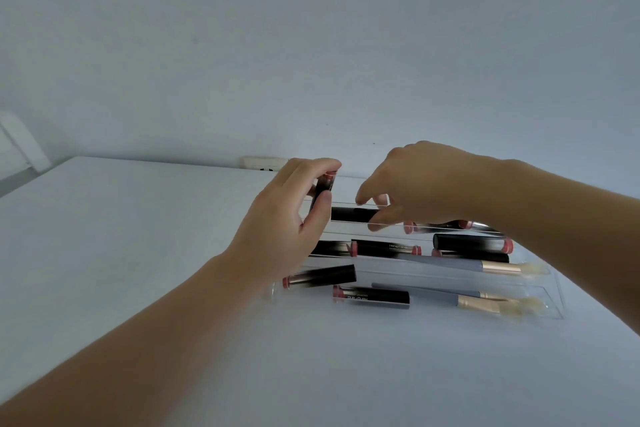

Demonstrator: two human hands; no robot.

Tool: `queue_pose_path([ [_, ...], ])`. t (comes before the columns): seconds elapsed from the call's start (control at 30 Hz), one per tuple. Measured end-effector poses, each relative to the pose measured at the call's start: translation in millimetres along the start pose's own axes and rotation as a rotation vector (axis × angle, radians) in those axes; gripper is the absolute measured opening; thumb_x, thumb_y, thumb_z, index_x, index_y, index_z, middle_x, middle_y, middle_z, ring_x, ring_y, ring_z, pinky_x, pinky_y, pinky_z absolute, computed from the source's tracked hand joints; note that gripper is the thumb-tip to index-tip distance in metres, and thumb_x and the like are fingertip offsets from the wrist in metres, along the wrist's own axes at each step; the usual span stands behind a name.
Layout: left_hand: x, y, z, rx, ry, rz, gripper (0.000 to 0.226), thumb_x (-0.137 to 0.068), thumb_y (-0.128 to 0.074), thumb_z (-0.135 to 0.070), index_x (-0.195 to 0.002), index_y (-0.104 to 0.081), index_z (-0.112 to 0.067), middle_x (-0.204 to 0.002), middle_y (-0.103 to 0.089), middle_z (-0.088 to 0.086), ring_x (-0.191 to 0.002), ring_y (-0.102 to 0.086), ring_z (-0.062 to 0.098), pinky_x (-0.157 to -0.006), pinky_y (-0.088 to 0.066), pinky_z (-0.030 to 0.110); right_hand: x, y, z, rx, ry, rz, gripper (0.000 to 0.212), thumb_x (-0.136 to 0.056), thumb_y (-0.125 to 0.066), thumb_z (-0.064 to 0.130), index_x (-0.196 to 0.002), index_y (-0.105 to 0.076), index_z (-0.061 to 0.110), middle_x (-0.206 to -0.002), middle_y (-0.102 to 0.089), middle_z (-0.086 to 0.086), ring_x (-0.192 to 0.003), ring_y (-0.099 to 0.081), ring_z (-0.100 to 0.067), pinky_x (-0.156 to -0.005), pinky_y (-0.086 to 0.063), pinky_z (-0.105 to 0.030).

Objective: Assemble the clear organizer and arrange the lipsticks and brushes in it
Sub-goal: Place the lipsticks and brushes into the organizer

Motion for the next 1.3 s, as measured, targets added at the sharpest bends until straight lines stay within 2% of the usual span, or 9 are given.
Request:
queue_pose_path([
  [0.13,1,-2,14,0.166,0.187,-0.002,0.036,-0.099,-0.050,-0.020,-0.130,-0.052,-0.038,-0.117,-0.062,-0.012,-0.103,-0.068,0.010,-0.081,-0.054,0.026,-3,11,12,0.118,0.057,0.054,0.030,-0.089,-0.059,0.050,-0.116,-0.065,0.039,-0.075,-0.040,0.019,-0.080,-0.049,-0.017,-0.071,-0.044,-0.030],
  [0.23,2,-5,16,0.211,0.219,0.011,0.037,-0.098,-0.048,-0.021,-0.128,-0.050,-0.043,-0.116,-0.062,-0.009,-0.102,-0.069,0.008,-0.075,-0.054,0.032,-7,19,21,0.180,0.074,0.071,0.027,-0.083,-0.060,0.043,-0.108,-0.068,0.034,-0.077,-0.046,0.014,-0.075,-0.056,-0.020,-0.056,-0.041,-0.026],
  [0.5,4,-4,17,0.266,0.232,0.015,0.037,-0.099,-0.049,-0.017,-0.128,-0.051,-0.041,-0.113,-0.062,-0.012,-0.101,-0.069,0.011,-0.082,-0.053,0.024,-1,20,13,0.045,0.012,0.002,0.025,-0.079,-0.057,0.042,-0.103,-0.066,0.038,-0.079,-0.054,0.013,-0.074,-0.057,-0.014,-0.058,-0.043,-0.026],
  [0.6,4,-3,20,0.306,0.236,0.040,0.041,-0.094,-0.057,-0.017,-0.126,-0.053,-0.044,-0.112,-0.064,-0.015,-0.106,-0.068,0.012,-0.083,-0.055,0.027,3,20,2,-0.083,-0.050,-0.037,0.020,-0.078,-0.060,0.039,-0.097,-0.063,0.041,-0.076,-0.052,0.016,-0.071,-0.054,-0.007,-0.053,-0.036,-0.025],
  [0.77,4,-1,25,0.410,0.261,0.110,0.050,-0.087,-0.061,-0.007,-0.125,-0.057,-0.039,-0.108,-0.067,-0.010,-0.107,-0.070,0.020,-0.088,-0.058,0.047,4,18,-5,-0.496,-0.090,-0.090,0.015,-0.081,-0.069,0.032,-0.094,-0.070,0.038,-0.078,-0.064,0.011,-0.071,-0.061,-0.010,-0.065,-0.051,-0.031],
  [0.87,4,0,25,0.411,0.242,0.115,0.049,-0.087,-0.058,-0.002,-0.123,-0.057,-0.035,-0.109,-0.069,-0.008,-0.108,-0.070,0.019,-0.093,-0.056,0.044,6,19,-11,-0.749,-0.109,-0.176,0.017,-0.080,-0.076,0.028,-0.094,-0.071,0.035,-0.072,-0.068,0.009,-0.057,-0.055,-0.002,-0.056,-0.044,-0.017],
  [1.0,3,0,27,0.467,0.255,0.115,0.047,-0.087,-0.054,0.005,-0.121,-0.055,-0.028,-0.108,-0.069,-0.005,-0.107,-0.070,0.019,-0.092,-0.055,0.034,10,16,-15,-0.987,-0.157,-0.276,0.017,-0.078,-0.079,0.019,-0.088,-0.068,0.029,-0.081,-0.072,0.001,-0.061,-0.058,-0.005,-0.060,-0.049,-0.023],
  [1.2,2,-2,32,0.468,0.266,0.106,0.053,-0.085,-0.054,0.002,-0.118,-0.051,-0.040,-0.106,-0.066,-0.009,-0.104,-0.070,0.020,-0.084,-0.051,0.034,6,12,-8,-1.029,-0.212,-0.374,0.016,-0.078,-0.080,0.023,-0.090,-0.070,0.027,-0.067,-0.065,0.012,-0.054,-0.054,-0.001,-0.051,-0.044,-0.013],
  [1.3,2,0,35,0.434,0.276,0.119,0.053,-0.083,-0.059,-0.005,-0.119,-0.049,-0.043,-0.106,-0.065,-0.012,-0.099,-0.071,0.016,-0.082,-0.052,0.035,6,16,0,-0.957,-0.222,-0.415,0.020,-0.075,-0.078,0.036,-0.092,-0.070,0.029,-0.077,-0.071,0.013,-0.061,-0.061,-0.001,-0.056,-0.048,-0.014],
])
Point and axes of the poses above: each hand's wrist, its own x-axis away from the middle knuckle, its own y-axis out of the back of the hand, z = x × y, the point moved 9 cm from there along -x, towards the middle knuckle
